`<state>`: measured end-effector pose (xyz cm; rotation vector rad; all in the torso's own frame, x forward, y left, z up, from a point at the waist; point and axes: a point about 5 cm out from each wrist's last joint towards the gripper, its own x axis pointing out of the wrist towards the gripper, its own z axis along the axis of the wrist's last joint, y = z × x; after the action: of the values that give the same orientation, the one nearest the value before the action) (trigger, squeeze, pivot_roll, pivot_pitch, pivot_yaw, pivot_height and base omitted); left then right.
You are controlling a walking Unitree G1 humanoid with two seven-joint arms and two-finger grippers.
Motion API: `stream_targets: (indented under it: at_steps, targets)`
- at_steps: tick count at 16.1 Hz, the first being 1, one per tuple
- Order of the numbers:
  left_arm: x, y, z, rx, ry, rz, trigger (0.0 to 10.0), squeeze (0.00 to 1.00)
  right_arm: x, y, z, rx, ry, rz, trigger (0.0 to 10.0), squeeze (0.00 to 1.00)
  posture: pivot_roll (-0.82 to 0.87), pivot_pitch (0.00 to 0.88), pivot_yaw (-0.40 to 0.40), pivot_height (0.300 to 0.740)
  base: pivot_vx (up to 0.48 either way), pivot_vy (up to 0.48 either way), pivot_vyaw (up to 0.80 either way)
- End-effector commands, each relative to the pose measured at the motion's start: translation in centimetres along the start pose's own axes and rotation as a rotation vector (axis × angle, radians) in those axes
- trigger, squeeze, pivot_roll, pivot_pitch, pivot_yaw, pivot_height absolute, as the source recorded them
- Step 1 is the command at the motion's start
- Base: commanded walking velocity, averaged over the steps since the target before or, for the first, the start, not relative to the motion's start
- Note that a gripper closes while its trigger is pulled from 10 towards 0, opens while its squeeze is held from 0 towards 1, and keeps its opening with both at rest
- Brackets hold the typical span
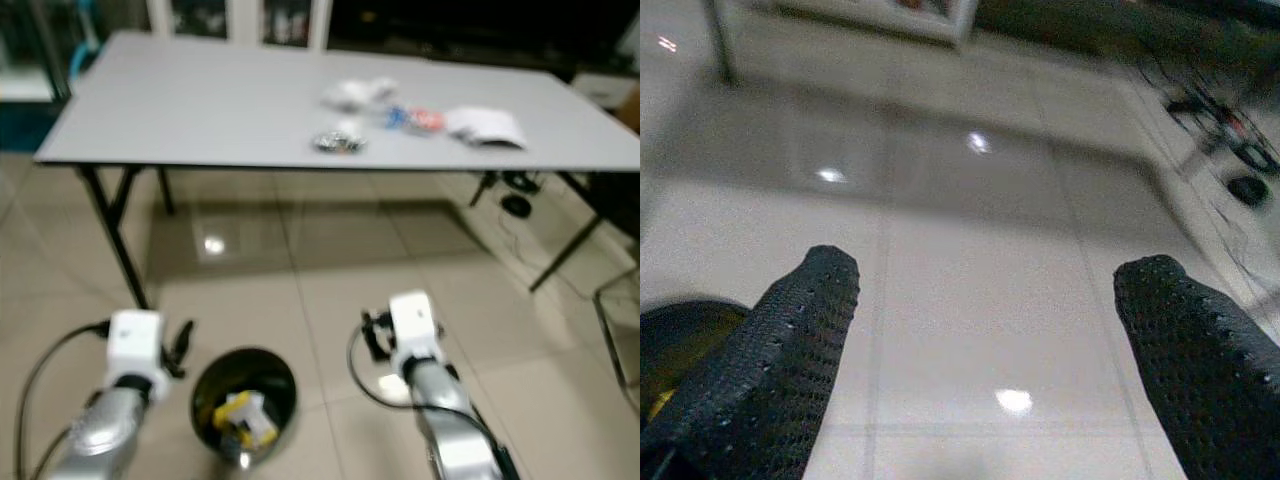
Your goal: Picking trash to rubbish bin
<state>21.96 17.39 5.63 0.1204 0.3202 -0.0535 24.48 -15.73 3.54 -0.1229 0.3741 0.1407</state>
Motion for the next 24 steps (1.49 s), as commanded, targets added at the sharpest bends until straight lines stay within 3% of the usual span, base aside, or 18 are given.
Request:
stream_targets:
  at_steps: [1, 3, 9, 11, 14, 18, 21, 24]
  targets:
    - [0.0, 0.0, 0.5, 0.026, -0.011, -0.007, 10.0, 0.0, 0.2, -0.3, 0.7, 0.019, -0.031, -0.017, 10.0, 0.0, 0.04, 0.0, -0.104, 0.74, 0.0, -0.48, 0.0]
    - [0.5, -0.1, 1.0, 0.071, -0.019, -0.036, 10.0, 0.0, 0.3, -0.3, 0.4, 0.047, -0.028, -0.024, 10.0, 0.0, 0.04, 0.0, -0.084, 0.74, 0.0, -0.48, 0.0]
    - [1.3, -0.3, 1.7, 0.097, -0.021, -0.088, 10.0, 0.0, -0.6, -0.1, -0.6, 0.083, -0.022, -0.066, 10.0, 0.0, 0.0, 0.01, -0.026, 0.74, 0.0, -0.48, 0.0]
    - [1.4, -0.7, 1.7, 0.094, -0.019, -0.1, 10.0, 0.0, -0.8, -0.2, -0.7, 0.08, -0.02, -0.073, 10.0, 0.0, -0.01, 0.012, -0.028, 0.74, 0.0, -0.48, 0.0]
    - [1.7, -1.0, 1.5, 0.052, 0.01, -0.091, 10.0, 0.0, -0.8, -0.8, -0.6, 0.07, -0.02, -0.079, 10.0, 0.0, -0.01, 0.015, -0.046, 0.74, 0.0, 0.16, 0.0]
    - [1.2, -0.6, 2.5, 0.033, -0.07, -0.045, 10.0, 0.0, -0.5, -1.0, 0.0, 0.065, -0.025, -0.067, 10.0, 0.0, -0.01, 0.013, -0.069, 0.74, 0.0, 0.12, 0.0]
    - [0.2, 0.0, 5.0, 0.037, -0.203, 0.001, 10.0, 0.0, -0.1, -1.3, 2.0, 0.092, -0.096, -0.068, 10.0, 0.0, 0.0, 0.012, -0.079, 0.74, 0.0, 0.0, 0.0]
    - [-0.4, 0.6, 6.4, 0.046, -0.249, 0.021, 10.0, 0.0, 0.3, -1.8, 3.8, 0.153, -0.144, -0.096, 10.0, 0.0, 0.0, 0.009, -0.085, 0.74, 0.306, 0.0, 0.0]
